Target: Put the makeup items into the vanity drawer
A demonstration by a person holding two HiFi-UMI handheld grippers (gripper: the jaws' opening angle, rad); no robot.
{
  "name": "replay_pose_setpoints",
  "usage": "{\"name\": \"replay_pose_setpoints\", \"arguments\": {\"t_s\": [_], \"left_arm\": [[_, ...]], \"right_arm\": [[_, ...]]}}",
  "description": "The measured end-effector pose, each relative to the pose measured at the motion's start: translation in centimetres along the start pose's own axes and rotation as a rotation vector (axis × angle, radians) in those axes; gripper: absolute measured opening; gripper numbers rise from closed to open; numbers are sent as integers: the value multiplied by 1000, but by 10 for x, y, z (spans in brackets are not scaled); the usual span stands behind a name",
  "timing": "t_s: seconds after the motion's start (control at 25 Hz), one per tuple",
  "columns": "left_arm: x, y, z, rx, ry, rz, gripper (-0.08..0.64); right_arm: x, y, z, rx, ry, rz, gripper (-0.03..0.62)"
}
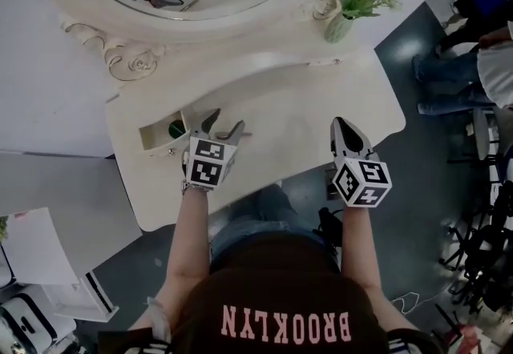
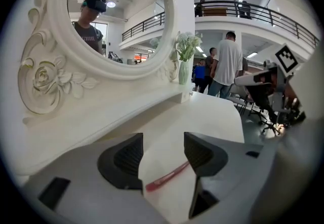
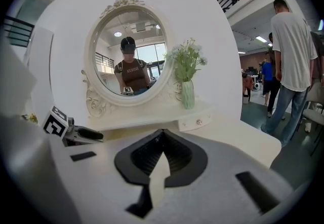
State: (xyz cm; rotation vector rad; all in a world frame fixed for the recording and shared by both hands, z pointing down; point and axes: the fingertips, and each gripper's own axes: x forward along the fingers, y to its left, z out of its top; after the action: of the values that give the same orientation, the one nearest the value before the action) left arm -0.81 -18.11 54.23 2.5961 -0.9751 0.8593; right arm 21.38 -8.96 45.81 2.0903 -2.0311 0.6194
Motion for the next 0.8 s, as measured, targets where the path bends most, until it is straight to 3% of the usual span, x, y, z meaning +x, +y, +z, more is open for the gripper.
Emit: {"name": "replay_pose_setpoints", "arguments": {"t_s": [0.28,0.52,0.72,0.8], "left_arm": [[23,-12,-44,-19,163,-35,244],[37,-18,-73,35,282,-52,244],[40,-17,-76,7,281,-65,242],[40,-15,-77,18,287,-58,205]], "right_arm": [[1,-13,-20,13,49,-14,-9],[2,-25,-27,32,74,-33,-9],[4,-29,-31,35,83,-36,-9],[6,-26,-31,30,82,-30,-9]]}}
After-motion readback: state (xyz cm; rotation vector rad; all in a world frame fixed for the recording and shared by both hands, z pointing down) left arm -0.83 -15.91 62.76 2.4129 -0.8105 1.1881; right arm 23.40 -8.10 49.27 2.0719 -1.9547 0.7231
